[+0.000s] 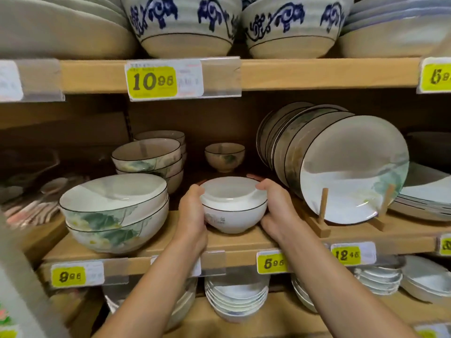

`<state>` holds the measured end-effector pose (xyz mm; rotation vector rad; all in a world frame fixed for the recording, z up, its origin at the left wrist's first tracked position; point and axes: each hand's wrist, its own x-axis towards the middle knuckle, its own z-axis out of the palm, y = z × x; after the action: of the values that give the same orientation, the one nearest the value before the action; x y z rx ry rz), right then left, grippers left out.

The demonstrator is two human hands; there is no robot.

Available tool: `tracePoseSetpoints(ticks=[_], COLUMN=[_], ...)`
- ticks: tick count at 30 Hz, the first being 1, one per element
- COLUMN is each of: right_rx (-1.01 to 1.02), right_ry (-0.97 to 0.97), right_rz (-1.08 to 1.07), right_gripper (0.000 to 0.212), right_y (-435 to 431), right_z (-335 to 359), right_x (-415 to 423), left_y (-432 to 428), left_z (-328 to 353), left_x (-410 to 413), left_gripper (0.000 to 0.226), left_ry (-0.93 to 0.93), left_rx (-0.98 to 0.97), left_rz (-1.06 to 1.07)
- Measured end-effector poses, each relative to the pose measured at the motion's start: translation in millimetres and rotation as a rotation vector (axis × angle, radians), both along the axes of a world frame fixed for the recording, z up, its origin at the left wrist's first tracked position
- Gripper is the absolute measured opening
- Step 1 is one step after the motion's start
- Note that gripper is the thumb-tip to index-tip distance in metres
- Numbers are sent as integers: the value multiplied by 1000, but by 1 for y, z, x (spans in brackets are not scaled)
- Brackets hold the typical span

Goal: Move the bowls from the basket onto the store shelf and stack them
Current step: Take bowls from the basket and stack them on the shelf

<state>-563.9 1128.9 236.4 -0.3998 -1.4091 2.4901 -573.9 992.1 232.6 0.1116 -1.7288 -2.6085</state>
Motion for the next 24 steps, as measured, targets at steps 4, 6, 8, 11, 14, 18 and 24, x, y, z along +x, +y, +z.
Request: tracePoseSetpoints(ticks=[4,6,8,11,14,18,24], right_rx=[40,58,70,81,145,221,184], right_ry=[-8,-15,-32,-52,-5,-27,-101], right_rz=[72,117,163,158,123,144,21], right_gripper=[28,27,32,33,22,42,26], right_y=[7,12,14,11,12,16,10], right_z=[-3,2,7,1,-7,7,0], right_x=[-6,-11,-14,-11,-1,-6,-2], left_y=[4,13,24,22,2,-12,-1], left_z=[-9,-15,-20,-13,-3,4,-5], left_x=[24,42,51,36,14,5,13], left_gripper=[55,76,68,46,48,56,44], left_ry=[18,56,103,80,-2,-67,-10], left_rx=[11,-32,-72,-88,-64,-81,-63], left_rz=[58,50,53,113,7,-156,53])
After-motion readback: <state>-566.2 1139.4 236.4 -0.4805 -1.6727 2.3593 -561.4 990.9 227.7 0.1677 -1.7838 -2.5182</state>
